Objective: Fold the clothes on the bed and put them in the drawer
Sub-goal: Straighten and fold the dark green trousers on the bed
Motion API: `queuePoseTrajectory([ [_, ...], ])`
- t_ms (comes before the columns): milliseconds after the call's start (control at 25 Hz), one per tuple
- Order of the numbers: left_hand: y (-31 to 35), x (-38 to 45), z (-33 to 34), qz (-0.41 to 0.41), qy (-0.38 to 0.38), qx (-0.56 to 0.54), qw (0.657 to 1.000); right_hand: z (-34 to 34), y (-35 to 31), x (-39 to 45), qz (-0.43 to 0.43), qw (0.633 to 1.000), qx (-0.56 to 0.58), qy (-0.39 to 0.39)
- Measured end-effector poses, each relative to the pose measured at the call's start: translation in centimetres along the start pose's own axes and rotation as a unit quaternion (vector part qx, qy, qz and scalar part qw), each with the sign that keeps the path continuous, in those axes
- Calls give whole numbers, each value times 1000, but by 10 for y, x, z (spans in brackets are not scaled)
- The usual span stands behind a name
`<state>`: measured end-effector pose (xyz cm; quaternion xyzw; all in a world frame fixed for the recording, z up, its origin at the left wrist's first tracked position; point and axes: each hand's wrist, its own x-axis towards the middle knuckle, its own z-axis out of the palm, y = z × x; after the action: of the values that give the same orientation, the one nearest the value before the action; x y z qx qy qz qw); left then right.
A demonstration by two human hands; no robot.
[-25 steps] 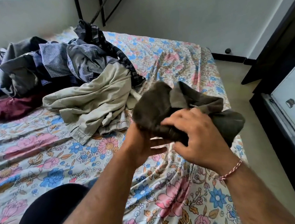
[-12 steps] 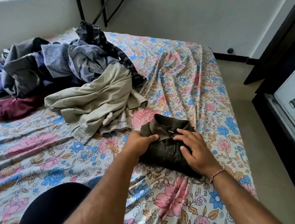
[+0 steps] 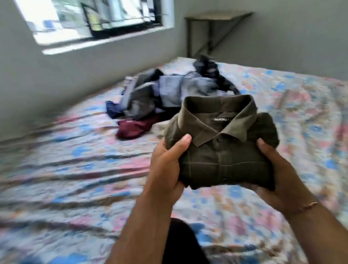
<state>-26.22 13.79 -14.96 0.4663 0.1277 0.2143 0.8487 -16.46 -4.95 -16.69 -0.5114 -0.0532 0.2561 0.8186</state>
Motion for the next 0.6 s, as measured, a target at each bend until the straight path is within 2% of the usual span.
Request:
queuePoseTrajectory([
  [120, 64, -35, -108, 96, 164, -22, 981, 122, 39, 32, 58, 988, -68, -122],
  [200, 101, -71, -187, 137, 287, 5, 948, 209, 97, 40, 57, 975, -141, -163],
  [280, 125, -108, -259, 146, 379, 31, 913, 281, 153, 32, 59, 953, -217, -202],
  [400, 157, -156, -348, 183, 447, 34, 875, 369, 220, 7, 82, 935, -235, -253],
  [520, 197, -184, -427, 230, 521, 52, 820, 441, 268, -11, 112, 917, -225, -311],
  [600, 207, -198, -471, 223, 547, 46, 806, 472, 298, -14, 115, 894, -252, -351],
])
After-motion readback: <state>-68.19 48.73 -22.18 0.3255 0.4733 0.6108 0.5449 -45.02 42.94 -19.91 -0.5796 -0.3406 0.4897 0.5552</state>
